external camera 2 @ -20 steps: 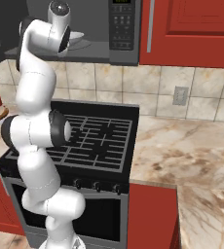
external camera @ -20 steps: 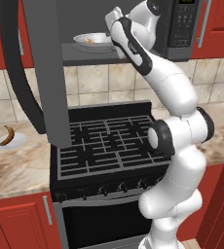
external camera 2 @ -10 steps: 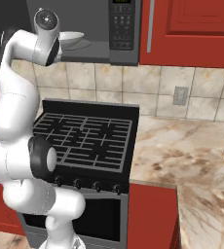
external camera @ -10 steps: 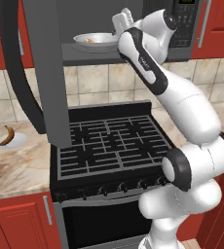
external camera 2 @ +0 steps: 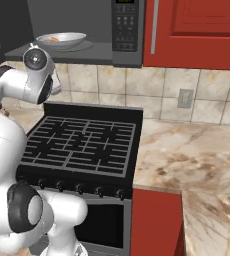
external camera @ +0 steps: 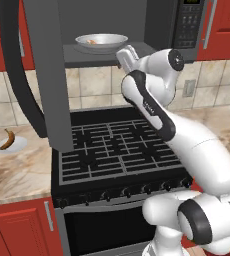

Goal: Remove the banana from the bowl and place it on the small plate. Then place the bowl with only the shrimp in the microwave, close the door, and press the start button to microwave the shrimp.

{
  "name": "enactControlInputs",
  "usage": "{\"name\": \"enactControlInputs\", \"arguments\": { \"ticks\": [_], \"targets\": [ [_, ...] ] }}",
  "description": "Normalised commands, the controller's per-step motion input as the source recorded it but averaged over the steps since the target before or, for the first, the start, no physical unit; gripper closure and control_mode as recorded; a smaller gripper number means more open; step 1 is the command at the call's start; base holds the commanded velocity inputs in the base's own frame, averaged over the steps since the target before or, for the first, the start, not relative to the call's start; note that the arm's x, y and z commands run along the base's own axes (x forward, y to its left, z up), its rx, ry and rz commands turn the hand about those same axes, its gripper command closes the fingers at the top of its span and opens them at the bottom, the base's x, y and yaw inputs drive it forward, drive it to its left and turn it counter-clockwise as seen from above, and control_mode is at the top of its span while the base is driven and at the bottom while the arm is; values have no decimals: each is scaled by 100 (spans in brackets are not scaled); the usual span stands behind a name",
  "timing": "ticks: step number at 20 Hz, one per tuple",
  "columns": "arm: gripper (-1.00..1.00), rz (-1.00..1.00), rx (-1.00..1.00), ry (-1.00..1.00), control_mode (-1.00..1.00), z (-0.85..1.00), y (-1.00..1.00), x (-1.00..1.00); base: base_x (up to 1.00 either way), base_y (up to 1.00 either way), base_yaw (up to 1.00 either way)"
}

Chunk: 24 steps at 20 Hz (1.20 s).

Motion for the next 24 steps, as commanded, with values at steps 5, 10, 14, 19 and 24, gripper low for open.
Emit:
{"name": "enactControlInputs", "arguments": {
  "ticks": [5,10,14,19,24],
  "targets": [
    [-100,0,-26,-5,-100,-38,-7,-48,0,0,0],
    [-100,0,-25,-2,-100,-47,0,-7,0,0,0],
    [-100,0,-27,-6,-100,-56,0,-31,0,0,0],
    [-100,0,-28,-9,-100,-29,15,-7,0,0,0],
    [-100,-2,-27,-9,-100,-12,42,-2,0,0,0]
  ]
}}
